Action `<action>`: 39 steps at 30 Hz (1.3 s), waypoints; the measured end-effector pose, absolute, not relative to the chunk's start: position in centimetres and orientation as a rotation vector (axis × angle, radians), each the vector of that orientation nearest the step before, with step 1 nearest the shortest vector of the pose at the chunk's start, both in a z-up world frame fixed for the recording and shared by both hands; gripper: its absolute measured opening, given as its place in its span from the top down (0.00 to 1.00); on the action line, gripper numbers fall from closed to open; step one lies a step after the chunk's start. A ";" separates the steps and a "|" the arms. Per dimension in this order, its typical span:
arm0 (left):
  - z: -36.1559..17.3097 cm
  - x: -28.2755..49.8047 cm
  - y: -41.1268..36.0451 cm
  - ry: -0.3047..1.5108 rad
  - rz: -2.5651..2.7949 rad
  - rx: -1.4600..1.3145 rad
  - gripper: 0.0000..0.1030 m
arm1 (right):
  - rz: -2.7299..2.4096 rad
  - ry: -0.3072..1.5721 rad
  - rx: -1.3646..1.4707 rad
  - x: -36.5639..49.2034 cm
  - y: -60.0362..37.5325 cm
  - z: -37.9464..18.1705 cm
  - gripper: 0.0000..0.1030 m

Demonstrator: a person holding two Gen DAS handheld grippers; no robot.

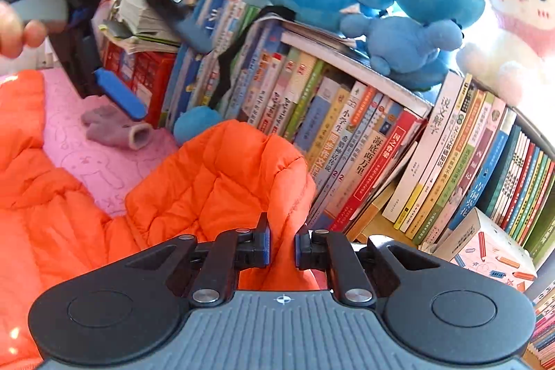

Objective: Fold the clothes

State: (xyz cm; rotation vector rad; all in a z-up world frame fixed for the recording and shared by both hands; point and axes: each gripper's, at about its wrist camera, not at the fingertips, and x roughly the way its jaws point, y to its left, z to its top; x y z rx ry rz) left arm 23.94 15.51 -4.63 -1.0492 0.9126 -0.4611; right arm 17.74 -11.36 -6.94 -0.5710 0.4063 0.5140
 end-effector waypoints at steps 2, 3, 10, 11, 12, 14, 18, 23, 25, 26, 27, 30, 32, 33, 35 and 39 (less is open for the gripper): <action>-5.2 24.6 14.5 0.948 -0.469 -1.112 0.05 | 0.525 0.373 -0.633 16.2 -11.0 -7.1 0.86; -5.4 25.1 13.7 0.991 -0.436 -1.091 0.05 | 0.529 0.364 -0.653 15.6 -11.0 -7.3 0.86; -7.8 27.3 9.5 1.152 -0.262 -0.982 0.07 | 0.561 0.298 -0.789 11.9 -10.7 -9.0 0.86; -8.3 27.4 9.1 1.173 -0.233 -0.967 0.17 | 0.563 0.297 -0.793 11.6 -10.7 -9.2 0.86; -8.7 27.1 8.9 1.186 -0.197 -0.951 0.37 | 0.565 0.301 -0.793 11.2 -10.6 -9.3 0.86; -9.3 26.3 8.8 1.201 -0.159 -0.940 0.66 | 0.569 0.327 -0.772 10.5 -10.8 -9.6 0.86; -9.9 23.6 9.4 1.190 -0.153 -0.983 0.84 | 0.557 0.430 -0.684 9.6 -11.6 -9.7 0.84; -9.6 21.0 9.6 1.188 -0.164 -1.005 0.88 | 0.518 0.687 -0.321 10.7 -14.6 -8.8 0.60; -9.5 20.2 9.9 1.186 -0.171 -1.035 0.88 | 0.505 0.803 -0.097 11.7 -16.6 -8.4 0.49; -9.4 19.8 10.1 1.186 -0.177 -1.053 0.88 | 0.500 0.855 0.015 12.2 -17.6 -8.3 0.46; -9.4 19.3 10.3 1.187 -0.174 -1.060 0.88 | 0.499 0.898 0.126 12.6 -18.6 -8.2 0.44; -9.2 17.3 11.0 1.205 -0.150 -1.037 0.88 | 0.519 1.001 0.378 13.3 -21.5 -8.2 0.37; -9.4 16.0 11.2 1.238 -0.128 -1.000 0.88 | 0.533 1.044 0.443 13.1 -22.4 -8.3 0.33; -9.7 15.4 11.1 1.259 -0.118 -0.981 0.88 | 0.538 1.065 0.460 13.0 -22.7 -8.3 0.32; -10.3 14.1 10.9 1.300 -0.098 -0.941 0.88 | 0.536 1.099 0.430 12.4 -22.7 -8.2 0.27; -11.3 12.5 9.4 1.330 -0.120 -0.809 0.87 | 0.455 1.119 0.294 11.3 -22.0 -7.9 0.26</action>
